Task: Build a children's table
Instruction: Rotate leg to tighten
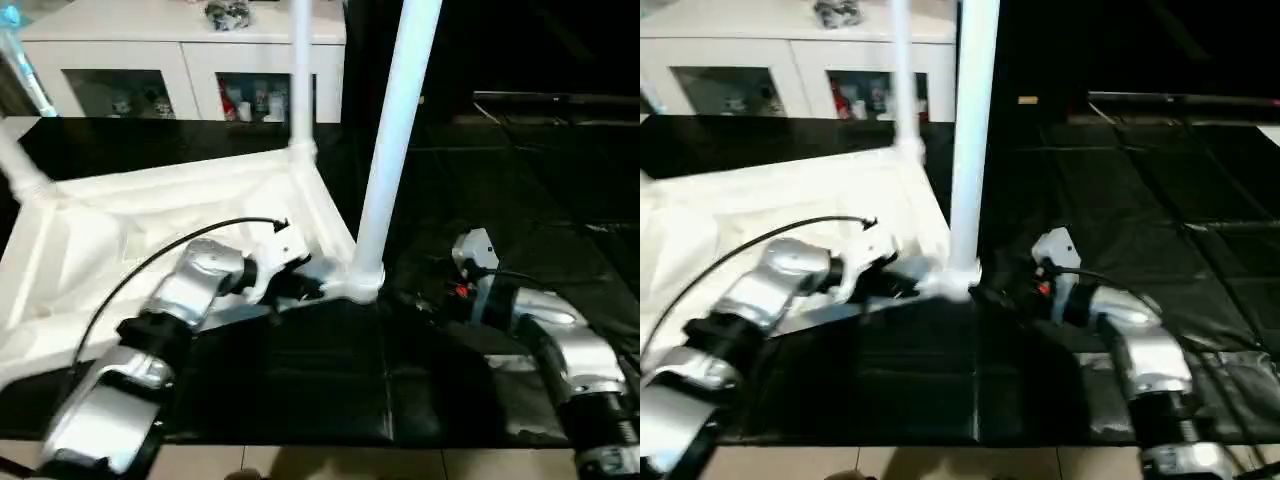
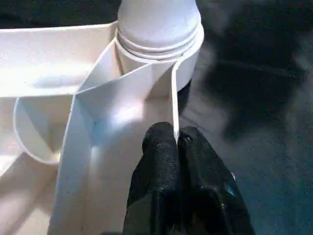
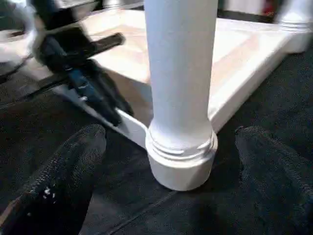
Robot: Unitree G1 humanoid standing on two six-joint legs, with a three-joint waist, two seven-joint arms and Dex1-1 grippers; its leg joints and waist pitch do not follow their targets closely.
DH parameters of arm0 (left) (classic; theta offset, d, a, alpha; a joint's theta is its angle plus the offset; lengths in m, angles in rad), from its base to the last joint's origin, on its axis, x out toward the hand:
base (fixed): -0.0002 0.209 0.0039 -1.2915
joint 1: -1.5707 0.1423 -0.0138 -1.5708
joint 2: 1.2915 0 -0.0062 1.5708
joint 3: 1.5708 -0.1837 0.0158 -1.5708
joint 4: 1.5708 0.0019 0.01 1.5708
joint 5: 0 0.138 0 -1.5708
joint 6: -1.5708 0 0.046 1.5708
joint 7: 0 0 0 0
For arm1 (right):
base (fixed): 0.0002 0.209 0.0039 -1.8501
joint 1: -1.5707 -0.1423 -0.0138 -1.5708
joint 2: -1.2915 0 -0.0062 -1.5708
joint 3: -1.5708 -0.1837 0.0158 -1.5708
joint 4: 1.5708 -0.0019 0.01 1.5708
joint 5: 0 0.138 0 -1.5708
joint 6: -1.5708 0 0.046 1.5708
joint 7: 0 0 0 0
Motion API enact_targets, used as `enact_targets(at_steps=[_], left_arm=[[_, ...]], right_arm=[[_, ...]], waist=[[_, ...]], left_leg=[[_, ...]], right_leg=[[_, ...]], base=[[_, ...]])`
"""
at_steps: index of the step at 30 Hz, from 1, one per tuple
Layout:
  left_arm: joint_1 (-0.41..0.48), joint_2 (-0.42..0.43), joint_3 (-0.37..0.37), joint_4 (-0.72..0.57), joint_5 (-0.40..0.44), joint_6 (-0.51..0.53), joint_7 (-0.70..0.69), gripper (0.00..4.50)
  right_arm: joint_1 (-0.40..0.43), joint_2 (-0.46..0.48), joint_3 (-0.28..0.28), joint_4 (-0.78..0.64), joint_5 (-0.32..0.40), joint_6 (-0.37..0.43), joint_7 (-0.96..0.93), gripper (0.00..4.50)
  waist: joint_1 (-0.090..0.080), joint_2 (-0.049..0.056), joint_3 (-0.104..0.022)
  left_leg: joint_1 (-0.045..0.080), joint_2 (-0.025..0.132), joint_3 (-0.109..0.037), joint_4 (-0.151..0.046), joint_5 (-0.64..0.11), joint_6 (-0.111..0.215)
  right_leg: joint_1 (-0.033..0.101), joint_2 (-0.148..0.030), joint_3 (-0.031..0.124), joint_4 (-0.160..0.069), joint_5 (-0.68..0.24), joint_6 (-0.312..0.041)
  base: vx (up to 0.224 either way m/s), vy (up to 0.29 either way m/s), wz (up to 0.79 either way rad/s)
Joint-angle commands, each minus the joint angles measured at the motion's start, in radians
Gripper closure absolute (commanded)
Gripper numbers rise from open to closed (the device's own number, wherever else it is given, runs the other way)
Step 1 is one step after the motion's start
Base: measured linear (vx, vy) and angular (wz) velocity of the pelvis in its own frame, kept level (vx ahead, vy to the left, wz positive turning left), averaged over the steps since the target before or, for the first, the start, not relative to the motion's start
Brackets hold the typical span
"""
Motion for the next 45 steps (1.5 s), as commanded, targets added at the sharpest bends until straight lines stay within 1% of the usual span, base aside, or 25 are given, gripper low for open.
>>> enact_targets(at_steps=[1,2,3,4,6,8,9,12,15,16,19,22,23,24,25,26,29,31,35,37,40,41,42,44,45], left_arm=[[0.029,0.039,-0.050,-0.044,-0.009,-0.035,-0.134,4.50],[0.029,0.039,-0.050,-0.044,-0.009,-0.035,-0.134,4.50],[0.036,0.052,-0.056,-0.059,-0.020,-0.051,-0.178,4.50],[0.035,0.056,-0.059,-0.061,-0.024,-0.060,-0.197,4.50],[0.033,0.058,-0.064,-0.061,-0.025,-0.064,-0.212,4.50],[0.033,0.065,-0.076,-0.067,-0.024,-0.074,-0.241,4.50],[0.032,0.067,-0.081,-0.070,-0.021,-0.078,-0.251,4.50],[0.028,0.068,-0.098,-0.078,-0.017,-0.090,-0.278,4.50],[0.029,0.068,-0.107,-0.094,-0.024,-0.083,-0.297,4.50],[0.029,0.068,-0.108,-0.098,-0.026,-0.081,-0.299,4.50],[0.027,0.060,-0.111,-0.096,-0.026,-0.084,-0.305,4.50],[0.031,0.058,-0.115,-0.107,-0.030,-0.081,-0.314,4.50],[0.031,0.058,-0.115,-0.107,-0.030,-0.081,-0.315,4.50],[0.031,0.058,-0.117,-0.109,-0.030,-0.081,-0.319,4.50],[0.031,0.058,-0.117,-0.109,-0.030,-0.081,-0.319,4.50],[0.031,0.059,-0.119,-0.110,-0.030,-0.082,-0.320,4.50],[0.030,0.059,-0.122,-0.112,-0.030,-0.080,-0.319,4.50],[0.031,0.059,-0.124,-0.110,-0.029,-0.081,-0.318,4.50],[0.031,0.059,-0.123,-0.109,-0.028,-0.079,-0.315,4.50],[0.031,0.056,-0.119,-0.107,-0.027,-0.073,-0.305,4.50],[0.028,0.046,-0.109,-0.102,-0.024,-0.036,-0.267,4.50],[0.022,0.034,-0.099,-0.093,-0.021,-0.015,-0.231,4.50],[0.018,0.025,-0.093,-0.086,-0.019,-0.002,-0.207,4.50],[-0.004,-0.024,-0.055,-0.045,-0.018,0.027,-0.087,4.50],[-0.013,-0.045,-0.039,-0.029,-0.017,0.039,-0.034,4.50]], right_arm=[[-0.026,-0.036,0.043,-0.020,0.007,-0.002,0.100,0.03],[-0.026,-0.036,0.043,-0.020,0.007,-0.002,0.100,0.03],[-0.042,-0.046,0.071,-0.006,-0.012,-0.027,0.136,0.03],[-0.052,-0.049,0.086,0.006,-0.018,-0.025,0.159,0.03],[-0.063,-0.051,0.100,0.019,-0.023,-0.022,0.182,0.03],[-0.075,-0.050,0.117,0.038,-0.034,-0.035,0.212,0.03],[-0.082,-0.047,0.124,0.050,-0.039,-0.039,0.224,0.03],[-0.103,-0.034,0.138,0.079,-0.038,-0.029,0.258,0.03],[-0.114,-0.029,0.148,0.090,-0.023,-0.013,0.284,0.03],[-0.117,-0.028,0.151,0.093,-0.021,-0.013,0.287,0.32],[-0.134,-0.011,0.156,0.118,-0.012,-0.008,0.289,0.40],[-0.144,0.004,0.154,0.140,-0.009,-0.008,0.292,0.82],[-0.144,0.004,0.154,0.141,-0.009,-0.009,0.292,0.82],[-0.148,0.010,0.154,0.151,-0.009,-0.005,0.302,0.82],[-0.148,0.010,0.154,0.151,-0.009,-0.005,0.302,0.89],[-0.150,0.013,0.153,0.155,-0.009,-0.001,0.308,1.17],[-0.153,0.014,0.157,0.162,-0.008,0.011,0.324,1.27],[-0.158,0.019,0.156,0.172,-0.002,0.013,0.321,1.59],[-0.159,0.022,0.156,0.175,0.007,0.021,0.322,1.87],[-0.152,0.023,0.152,0.161,0.017,0.034,0.325,2.05],[-0.133,0.028,0.135,0.128,0.039,0.059,0.315,2.26],[-0.122,0.032,0.126,0.110,0.046,0.070,0.295,2.30],[-0.116,0.037,0.118,0.099,0.049,0.077,0.282,2.32],[-0.094,0.064,0.100,0.078,0.029,0.069,0.186,2.39],[-0.087,0.079,0.095,0.078,0.014,0.065,0.133,2.41]], waist=[[0.006,-0.008,-0.067],[0.006,-0.011,-0.067],[0.008,-0.011,-0.068],[0.008,-0.014,-0.069],[0.012,-0.012,-0.069],[0.020,-0.010,-0.071],[0.022,-0.009,-0.070],[0.028,-0.011,-0.073],[0.033,-0.010,-0.075],[0.035,-0.008,-0.075],[0.036,-0.007,-0.074],[0.038,-0.006,-0.074],[0.038,-0.006,-0.074],[0.038,-0.003,-0.075],[0.038,-0.005,-0.074],[0.038,-0.005,-0.074],[0.039,-0.005,-0.074],[0.039,-0.006,-0.075],[0.038,-0.006,-0.074],[0.038,-0.009,-0.074],[0.038,-0.007,-0.074],[0.037,-0.007,-0.073],[0.039,-0.008,-0.071],[0.039,-0.009,-0.071],[0.036,-0.010,-0.067]], left_leg=[[0.009,0.026,-0.003,-0.074,-0.293,0.048],[0.008,0.026,-0.002,-0.073,-0.290,0.049],[0.008,0.025,-0.001,-0.072,-0.280,0.048],[0.007,0.024,0.000,-0.071,-0.271,0.050],[0.008,0.025,0.001,-0.070,-0.267,0.049],[0.015,0.029,0.002,-0.069,-0.261,0.046],[0.016,0.030,0.003,-0.070,-0.259,0.043],[0.010,0.029,0.001,-0.070,-0.251,0.042],[0.010,0.028,0.002,-0.068,-0.239,0.045],[0.011,0.029,0.002,-0.068,-0.236,0.044],[0.012,0.028,0.002,-0.069,-0.248,0.036],[0.015,0.029,0.002,-0.069,-0.261,0.030],[0.015,0.030,0.002,-0.069,-0.261,0.029],[0.014,0.030,0.001,-0.070,-0.266,0.026],[0.013,0.029,0.001,-0.070,-0.268,0.026],[0.013,0.028,0.001,-0.070,-0.268,0.027],[0.014,0.029,0.001,-0.070,-0.266,0.026],[0.012,0.029,0.000,-0.070,-0.258,0.027],[0.012,0.028,0.001,-0.070,-0.259,0.028],[0.012,0.028,0.001,-0.070,-0.256,0.029],[0.014,0.029,0.001,-0.070,-0.260,0.026],[0.014,0.029,0.001,-0.071,-0.264,0.025],[0.018,0.029,0.002,-0.071,-0.277,0.020],[0.020,0.027,0.000,-0.070,-0.286,0.015],[0.019,0.026,0.002,-0.071,-0.291,0.010]], right_leg=[[0.055,-0.058,0.044,-0.083,-0.405,-0.176],[0.055,-0.058,0.045,-0.082,-0.398,-0.179],[0.054,-0.058,0.045,-0.080,-0.385,-0.184],[0.053,-0.056,0.045,-0.078,-0.376,-0.189],[0.053,-0.057,0.045,-0.076,-0.373,-0.194],[0.048,-0.059,0.048,-0.075,-0.363,-0.202],[0.047,-0.057,0.049,-0.072,-0.344,-0.211],[0.054,-0.058,0.048,-0.065,-0.308,-0.220],[0.055,-0.057,0.049,-0.062,-0.288,-0.225],[0.054,-0.058,0.049,-0.061,-0.287,-0.224],[0.053,-0.058,0.049,-0.064,-0.299,-0.223],[0.052,-0.058,0.049,-0.066,-0.318,-0.218],[0.051,-0.057,0.049,-0.066,-0.316,-0.219],[0.053,-0.057,0.049,-0.066,-0.311,-0.220],[0.054,-0.057,0.048,-0.065,-0.310,-0.220],[0.054,-0.057,0.048,-0.065,-0.313,-0.218],[0.054,-0.057,0.048,-0.067,-0.327,-0.214],[0.055,-0.057,0.048,-0.065,-0.320,-0.214],[0.055,-0.058,0.048,-0.067,-0.331,-0.211],[0.056,-0.057,0.048,-0.067,-0.334,-0.209],[0.053,-0.058,0.048,-0.067,-0.339,-0.210],[0.054,-0.058,0.048,-0.068,-0.344,-0.209],[0.051,-0.058,0.050,-0.072,-0.363,-0.202],[0.049,-0.060,0.048,-0.075,-0.397,-0.193],[0.047,-0.058,0.049,-0.079,-0.410,-0.187]], base=[[0.000,0.000,0.00],[0.000,0.000,0.00],[0.000,0.000,0.00],[0.000,0.000,0.00],[0.000,0.000,0.00],[0.000,0.000,0.00],[0.000,0.000,0.00],[0.000,0.000,0.00],[0.000,0.000,0.00],[0.000,0.000,0.00],[0.000,0.000,0.00],[0.000,0.000,0.00],[0.000,0.000,0.00],[0.000,0.000,0.00],[0.000,0.000,0.00],[0.000,0.000,0.00],[0.000,0.000,0.00],[0.000,0.000,0.00],[0.000,0.000,0.00],[0.000,0.000,0.00],[0.000,0.000,0.00],[0.000,0.000,0.00],[0.000,0.000,0.00],[0.000,0.000,0.00],[0.000,0.000,0.00]])
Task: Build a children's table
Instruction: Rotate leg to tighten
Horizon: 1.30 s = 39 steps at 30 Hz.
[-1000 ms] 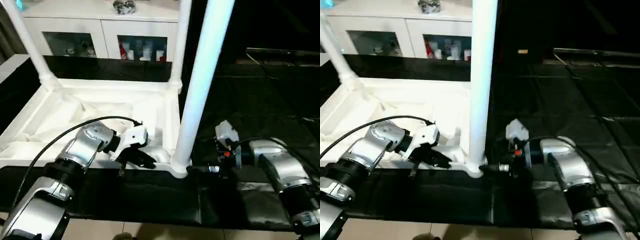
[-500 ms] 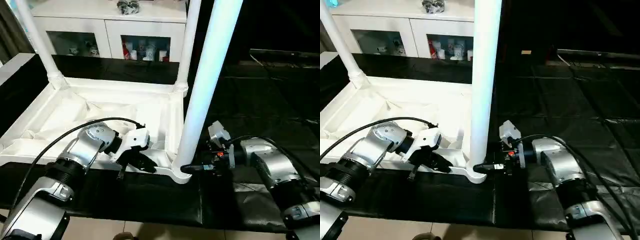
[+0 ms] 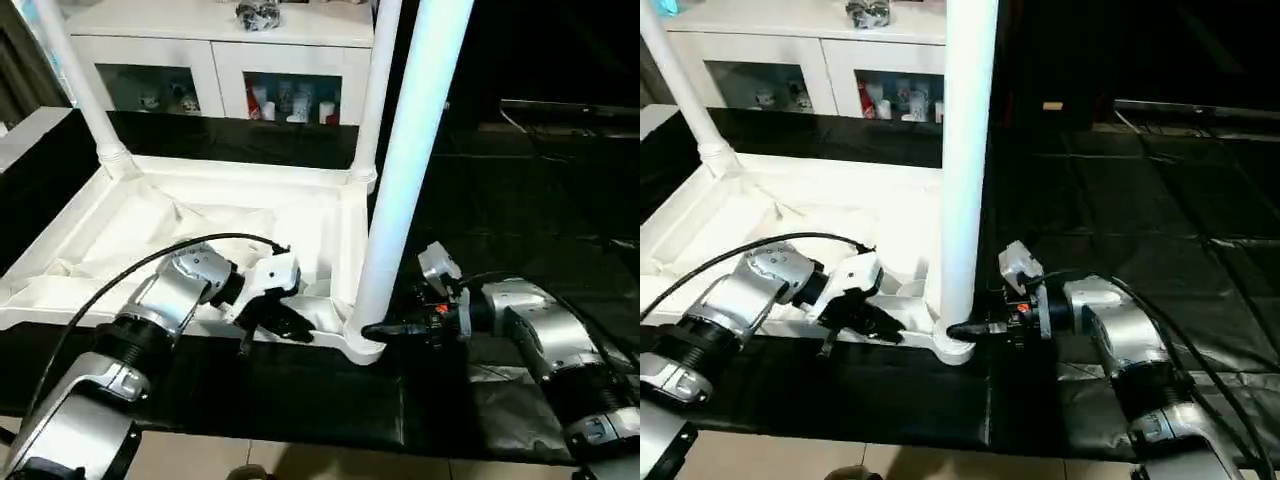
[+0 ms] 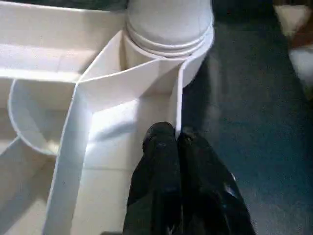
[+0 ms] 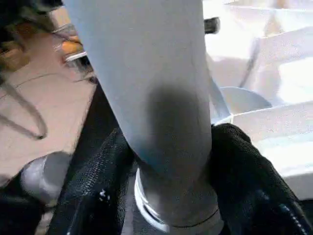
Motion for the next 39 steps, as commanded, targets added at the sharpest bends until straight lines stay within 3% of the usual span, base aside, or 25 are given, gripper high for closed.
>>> enact_targets(at_steps=[1,2,4,6,8,10,13,14,15,18,20,21,26,29,31,32,33,34,36,38,39], left_arm=[[-0.028,-0.058,0.015,0.023,0.004,0.031,0.130,4.50],[-0.039,-0.088,0.032,0.038,0.006,0.055,0.199,4.50],[-0.045,-0.108,0.044,0.045,0.006,0.072,0.242,4.50],[-0.047,-0.114,0.047,0.047,0.006,0.078,0.254,4.50],[-0.065,-0.155,0.068,0.064,0.011,0.120,0.352,4.50],[-0.079,-0.181,0.085,0.080,0.012,0.140,0.415,4.50],[-0.111,-0.225,0.127,0.117,0.008,0.160,0.539,4.50],[-0.127,-0.244,0.150,0.132,0.005,0.161,0.599,4.50],[-0.138,-0.257,0.164,0.143,0.005,0.159,0.641,4.50],[-0.152,-0.277,0.182,0.157,0.007,0.154,0.694,4.50],[-0.152,-0.282,0.181,0.155,0.009,0.150,0.700,4.50],[-0.151,-0.287,0.176,0.148,0.015,0.149,0.702,4.50],[-0.142,-0.280,0.163,0.141,0.026,0.152,0.679,4.50],[-0.134,-0.265,0.150,0.141,0.028,0.148,0.638,4.50],[-0.120,-0.235,0.124,0.138,0.031,0.131,0.562,4.50],[-0.120,-0.235,0.124,0.138,0.031,0.131,0.562,4.50],[-0.116,-0.227,0.117,0.136,0.033,0.122,0.544,4.50],[-0.104,-0.201,0.096,0.127,0.042,0.104,0.487,4.50],[-0.097,-0.185,0.082,0.121,0.047,0.085,0.452,4.50],[-0.094,-0.179,0.079,0.117,0.046,0.090,0.439,4.50],[-0.080,-0.159,0.066,0.100,0.041,0.077,0.384,4.50]], right_arm=[[0.006,0.046,0.003,-0.034,0.014,0.015,-0.071,2.41],[0.009,0.079,-0.009,-0.024,-0.014,0.007,-0.172,2.42],[0.007,0.103,-0.014,-0.015,-0.032,0.007,-0.236,2.46],[0.005,0.111,-0.016,-0.011,-0.037,0.009,-0.257,2.50],[-0.012,0.174,-0.034,0.018,-0.066,0.014,-0.405,2.51],[-0.030,0.216,-0.046,0.038,-0.072,0.023,-0.488,2.52],[-0.068,0.288,-0.074,0.081,-0.087,0.044,-0.640,2.52],[-0.084,0.315,-0.083,0.099,-0.092,0.046,-0.691,2.52],[-0.093,0.331,-0.084,0.108,-0.099,0.039,-0.716,2.52],[-0.097,0.350,-0.081,0.115,-0.120,0.011,-0.751,2.52],[-0.096,0.353,-0.079,0.117,-0.128,-0.007,-0.762,2.52],[-0.092,0.360,-0.083,0.116,-0.134,-0.027,-0.783,1.98],[-0.076,0.360,-0.102,0.097,-0.135,-0.038,-0.791,1.48],[-0.042,0.331,-0.095,0.053,-0.127,-0.055,-0.737,1.29],[0.011,0.261,-0.083,-0.004,-0.110,-0.080,-0.634,1.00],[0.011,0.261,-0.083,-0.004,-0.110,-0.080,-0.634,0.92],[0.021,0.244,-0.081,-0.013,-0.109,-0.085,-0.613,0.82],[0.047,0.186,-0.086,-0.033,-0.096,-0.103,-0.544,0.71],[0.060,0.153,-0.093,-0.043,-0.088,-0.112,-0.510,0.62],[0.064,0.138,-0.099,-0.048,-0.083,-0.111,-0.491,0.40],[0.073,0.088,-0.121,-0.063,-0.062,-0.107,-0.432,0.33]], waist=[[-0.009,-0.009,-0.066],[-0.014,-0.009,-0.064],[-0.019,-0.008,-0.064],[-0.034,-0.011,-0.063],[-0.041,-0.004,-0.061],[-0.057,-0.009,-0.061],[-0.069,-0.005,-0.062],[-0.073,-0.004,-0.064],[-0.077,-0.004,-0.070],[-0.075,-0.006,-0.073],[-0.073,-0.005,-0.075],[-0.071,-0.005,-0.076],[-0.066,-0.004,-0.079],[-0.062,-0.008,-0.078],[-0.052,-0.007,-0.078],[-0.051,-0.008,-0.077],[-0.055,-0.011,-0.075],[-0.057,-0.011,-0.075],[-0.054,-0.013,-0.075],[-0.055,-0.011,-0.075],[-0.053,-0.008,-0.075]], left_leg=[[0.024,0.022,-0.002,-0.072,-0.310,0.003],[0.015,0.020,-0.006,-0.075,-0.308,0.002],[0.020,0.016,-0.009,-0.075,-0.327,-0.001],[0.016,0.013,-0.011,-0.075,-0.332,0.004],[0.015,0.015,-0.012,-0.075,-0.333,0.002],[0.016,0.007,-0.013,-0.072,-0.356,-0.005],[0.011,0.006,-0.017,-0.074,-0.356,-0.005],[0.011,0.008,-0.018,-0.076,-0.352,-0.004],[0.010,0.012,-0.018,-0.080,-0.336,0.003],[0.007,0.013,-0.010,-0.078,-0.292,0.023],[0.006,0.014,-0.007,-0.075,-0.256,0.032],[0.006,0.014,-0.006,-0.074,-0.240,0.038],[0.003,0.015,-0.003,-0.072,-0.180,0.058],[0.005,0.016,-0.002,-0.072,-0.181,0.061],[0.007,0.018,-0.001,-0.072,-0.186,0.069],[0.007,0.018,-0.001,-0.073,-0.189,0.072],[-0.002,0.015,-0.003,-0.075,-0.193,0.071],[-0.002,0.015,-0.002,-0.075,-0.201,0.071],[0.002,0.015,0.000,-0.072,-0.209,0.074],[0.002,0.016,0.000,-0.072,-0.201,0.076],[0.005,0.019,-0.001,-0.071,-0.199,0.075]], right_leg=[[0.040,-0.060,0.042,-0.090,-0.461,-0.174],[0.045,-0.061,0.040,-0.092,-0.500,-0.150],[0.043,-0.063,0.033,-0.104,-0.570,-0.113],[0.042,-0.061,0.030,-0.110,-0.588,-0.094],[0.038,-0.060,0.032,-0.107,-0.573,-0.102],[0.038,-0.057,0.023,-0.114,-0.614,-0.090],[0.042,-0.056,0.018,-0.117,-0.611,-0.081],[0.044,-0.056,0.016,-0.118,-0.587,-0.085],[0.048,-0.056,0.020,-0.111,-0.505,-0.108],[0.048,-0.053,0.032,-0.095,-0.368,-0.164],[0.050,-0.055,0.036,-0.087,-0.306,-0.191],[0.052,-0.055,0.037,-0.083,-0.278,-0.203],[0.059,-0.054,0.038,-0.074,-0.202,-0.223],[0.059,-0.055,0.039,-0.074,-0.206,-0.224],[0.061,-0.055,0.041,-0.075,-0.207,-0.215],[0.061,-0.055,0.040,-0.076,-0.211,-0.214],[0.066,-0.054,0.038,-0.075,-0.223,-0.207],[0.066,-0.054,0.037,-0.078,-0.242,-0.203],[0.064,-0.058,0.039,-0.085,-0.282,-0.189],[0.062,-0.056,0.039,-0.085,-0.284,-0.196],[0.060,-0.056,0.039,-0.083,-0.271,-0.209]], base=[[0.000,0.000,0.00],[0.000,0.000,0.00],[0.000,0.000,0.00],[0.000,0.000,0.00],[0.000,0.000,0.00],[0.000,0.000,0.00],[0.000,0.000,0.00],[0.000,0.000,0.00],[0.000,0.000,0.00],[0.000,0.000,0.00],[0.000,0.000,0.00],[0.000,0.000,0.00],[0.000,0.000,0.00],[0.000,0.000,0.00],[0.000,0.000,0.00],[0.000,0.000,0.00],[0.000,0.000,0.00],[0.000,0.000,0.00],[0.000,0.000,0.00],[0.000,0.000,0.00],[0.000,0.000,0.00]])
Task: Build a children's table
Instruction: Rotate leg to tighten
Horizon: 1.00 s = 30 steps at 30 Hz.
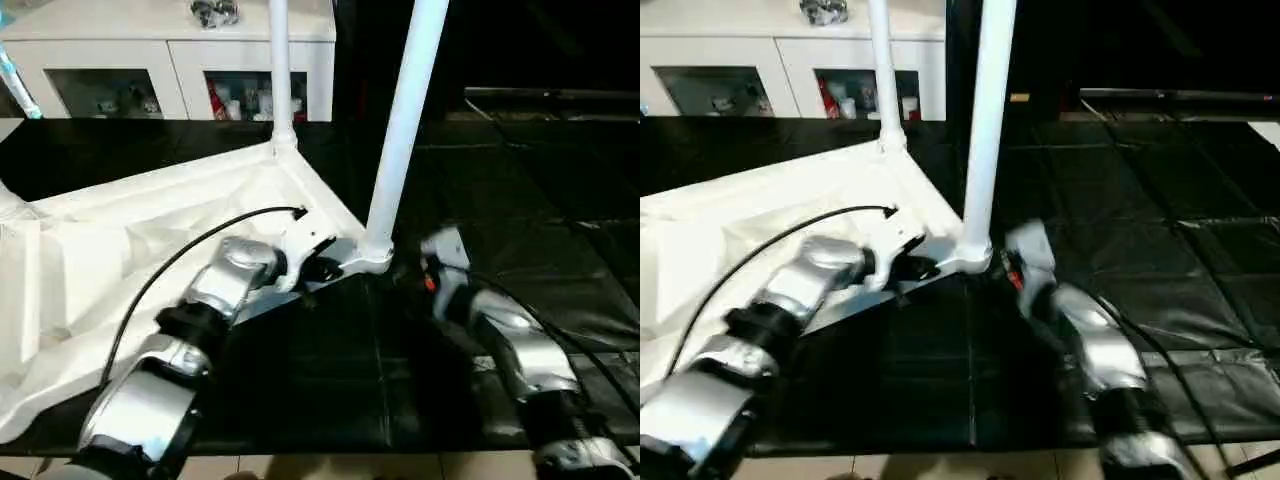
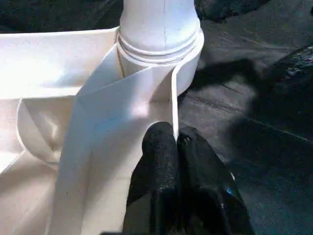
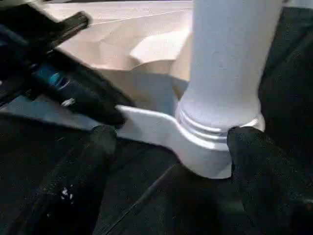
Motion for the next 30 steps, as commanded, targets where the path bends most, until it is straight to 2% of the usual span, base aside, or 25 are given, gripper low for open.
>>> enact_targets(at_steps=[1,2,3,5,6,7,9,10,14,15,20,23,24,30], left_arm=[[0.023,0.033,-0.039,-0.051,0.000,-0.042,-0.116,4.50],[0.023,0.034,-0.039,-0.052,0.000,-0.043,-0.118,4.50],[0.037,0.060,-0.058,-0.068,-0.007,-0.062,-0.190,4.50],[0.042,0.070,-0.065,-0.074,-0.011,-0.063,-0.218,4.50],[0.055,0.098,-0.086,-0.083,-0.019,-0.097,-0.298,4.50],[0.058,0.107,-0.092,-0.085,-0.021,-0.104,-0.322,4.50],[0.061,0.134,-0.112,-0.083,-0.021,-0.154,-0.389,4.50],[0.061,0.143,-0.117,-0.086,-0.023,-0.165,-0.413,4.50],[0.064,0.163,-0.133,-0.109,-0.036,-0.183,-0.493,4.50],[0.065,0.173,-0.148,-0.125,-0.038,-0.189,-0.531,4.50],[0.065,0.185,-0.166,-0.138,-0.033,-0.201,-0.574,4.50],[0.064,0.189,-0.175,-0.146,-0.036,-0.211,-0.599,4.50],[0.063,0.187,-0.175,-0.148,-0.038,-0.213,-0.606,4.50],[0.066,0.189,-0.179,-0.160,-0.043,-0.212,-0.620,4.50]], right_arm=[[0.002,-0.060,-0.017,-0.051,0.036,0.002,0.095,0.27],[0.002,-0.062,-0.017,-0.052,0.036,0.002,0.096,0.18],[0.011,-0.098,-0.021,-0.081,0.062,0.021,0.161,0.08],[0.016,-0.112,-0.023,-0.096,0.076,0.033,0.191,0.08],[0.020,-0.147,-0.017,-0.128,0.103,0.059,0.265,0.08],[0.022,-0.160,-0.012,-0.138,0.114,0.068,0.289,0.08],[0.018,-0.202,0.017,-0.162,0.126,0.082,0.371,0.08],[0.016,-0.214,0.030,-0.169,0.125,0.079,0.398,0.08],[0.005,-0.241,0.074,-0.178,0.123,0.082,0.475,0.08],[-0.010,-0.245,0.100,-0.167,0.121,0.090,0.516,0.08],[-0.034,-0.243,0.126,-0.133,0.109,0.102,0.557,0.08],[-0.057,-0.234,0.139,-0.096,0.100,0.110,0.581,0.33],[-0.069,-0.230,0.147,-0.078,0.098,0.111,0.583,0.44],[-0.093,-0.230,0.167,-0.049,0.110,0.133,0.614,0.95]], waist=[[0.009,-0.006,-0.076],[0.011,-0.007,-0.077],[0.011,-0.007,-0.075],[0.015,-0.005,-0.076],[0.018,-0.005,-0.075],[0.025,-0.005,-0.076],[0.031,-0.006,-0.075],[0.036,-0.004,-0.076],[0.042,-0.004,-0.073],[0.046,-0.004,-0.074],[0.055,-0.005,-0.075],[0.054,-0.005,-0.075],[0.057,-0.005,-0.076],[0.059,-0.007,-0.078]], left_leg=[[0.007,0.020,-0.001,-0.060,-0.196,0.076],[0.009,0.022,-0.001,-0.061,-0.195,0.078],[0.006,0.023,-0.001,-0.062,-0.193,0.080],[0.008,0.023,0.001,-0.060,-0.197,0.087],[0.008,0.024,0.002,-0.061,-0.203,0.086],[0.009,0.025,0.002,-0.060,-0.210,0.088],[0.010,0.026,0.003,-0.061,-0.215,0.082],[0.014,0.027,0.003,-0.060,-0.220,0.079],[0.015,0.030,0.002,-0.064,-0.246,0.060],[0.014,0.031,0.001,-0.065,-0.249,0.054],[0.017,0.031,0.002,-0.063,-0.242,0.047],[0.015,0.030,0.001,-0.063,-0.245,0.042],[0.017,0.031,0.002,-0.062,-0.243,0.040],[0.013,0.030,0.001,-0.060,-0.217,0.046]], right_leg=[[0.062,-0.058,0.044,-0.064,-0.268,-0.206],[0.062,-0.058,0.044,-0.064,-0.257,-0.210],[0.063,-0.055,0.045,-0.059,-0.235,-0.219],[0.062,-0.054,0.045,-0.056,-0.214,-0.228],[0.060,-0.054,0.044,-0.056,-0.222,-0.229],[0.063,-0.055,0.044,-0.057,-0.232,-0.228],[0.061,-0.055,0.043,-0.058,-0.249,-0.223],[0.057,-0.056,0.044,-0.059,-0.258,-0.222],[0.055,-0.059,0.045,-0.061,-0.290,-0.216],[0.056,-0.060,0.046,-0.060,-0.298,-0.216],[0.052,-0.059,0.047,-0.056,-0.282,-0.224],[0.054,-0.060,0.046,-0.057,-0.298,-0.220],[0.053,-0.061,0.047,-0.057,-0.296,-0.219],[0.057,-0.060,0.047,-0.051,-0.262,-0.223]], base=[[0.000,0.000,0.00],[0.000,0.000,0.00],[0.000,0.000,0.00],[0.000,0.000,0.00],[0.000,0.000,0.00],[0.000,0.000,0.00],[0.000,0.000,0.00],[0.000,0.000,0.00],[0.000,0.000,0.00],[0.000,0.000,0.00],[0.000,0.000,0.00],[0.000,0.000,0.00],[0.000,0.000,0.00],[0.000,0.000,0.00]])
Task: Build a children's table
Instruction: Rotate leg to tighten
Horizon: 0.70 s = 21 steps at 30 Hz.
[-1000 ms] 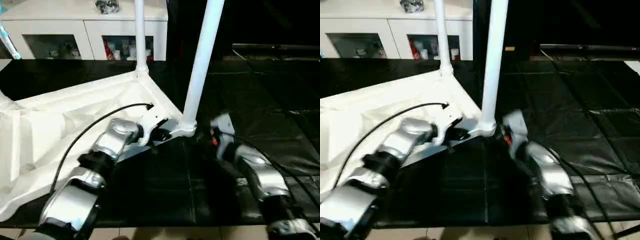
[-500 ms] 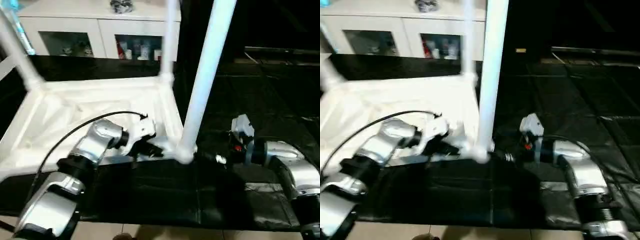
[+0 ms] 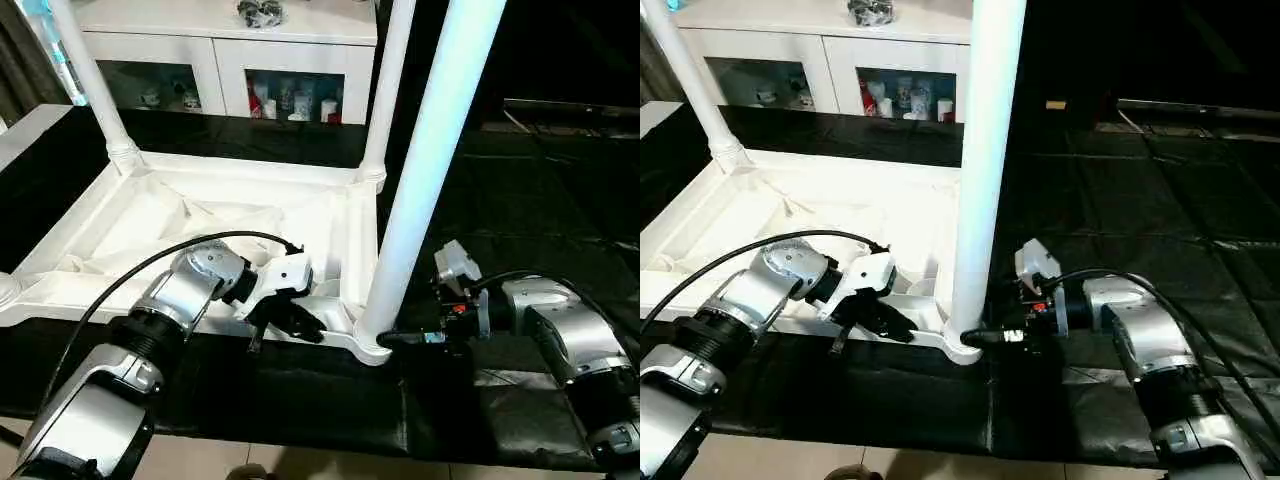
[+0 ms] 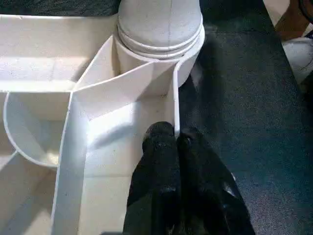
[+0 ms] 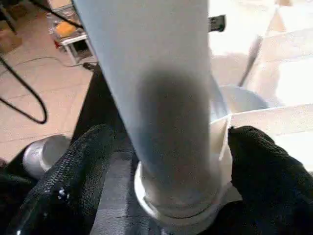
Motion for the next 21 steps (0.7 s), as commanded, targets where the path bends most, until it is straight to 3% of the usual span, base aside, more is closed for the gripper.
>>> enact_targets(at_steps=[1,12,16,19,21], left_arm=[[0.003,-0.002,-0.032,-0.037,-0.003,-0.014,-0.054,4.50],[0.003,-0.001,-0.028,-0.030,0.001,-0.009,-0.044,4.50],[-0.005,-0.024,-0.002,-0.010,0.013,0.061,0.052,4.50],[-0.017,-0.073,0.052,0.017,0.003,0.139,0.192,4.50],[-0.021,-0.101,0.081,0.023,-0.005,0.171,0.263,4.50]], right_arm=[[-0.027,-0.007,0.009,0.011,0.003,0.013,0.022,0.95],[-0.037,0.013,0.011,0.037,0.011,0.023,0.031,2.01],[-0.002,0.030,-0.012,-0.011,0.039,0.066,-0.016,2.31],[0.050,0.071,-0.025,-0.077,0.028,0.112,-0.149,2.42],[0.068,0.110,-0.035,-0.092,0.015,0.120,-0.233,2.44]], waist=[[-0.006,-0.006,-0.079],[-0.005,-0.003,-0.079],[-0.006,-0.005,-0.077],[-0.003,-0.007,-0.072],[-0.007,-0.009,-0.069]], left_leg=[[0.014,0.029,0.000,-0.066,-0.213,0.046],[0.016,0.029,0.000,-0.066,-0.221,0.040],[0.015,0.029,0.001,-0.066,-0.226,0.036],[0.020,0.025,0.002,-0.067,-0.249,0.022],[0.014,0.022,-0.003,-0.070,-0.268,0.013]], right_leg=[[0.054,-0.059,0.045,-0.052,-0.258,-0.225],[0.053,-0.058,0.044,-0.052,-0.260,-0.229],[0.053,-0.057,0.045,-0.052,-0.266,-0.226],[0.049,-0.059,0.046,-0.063,-0.339,-0.201],[0.053,-0.061,0.042,-0.071,-0.417,-0.168]], base=[[0.000,0.000,0.00],[0.000,0.000,0.00],[0.000,0.000,0.00],[0.000,0.000,0.00],[0.000,0.000,0.00]])
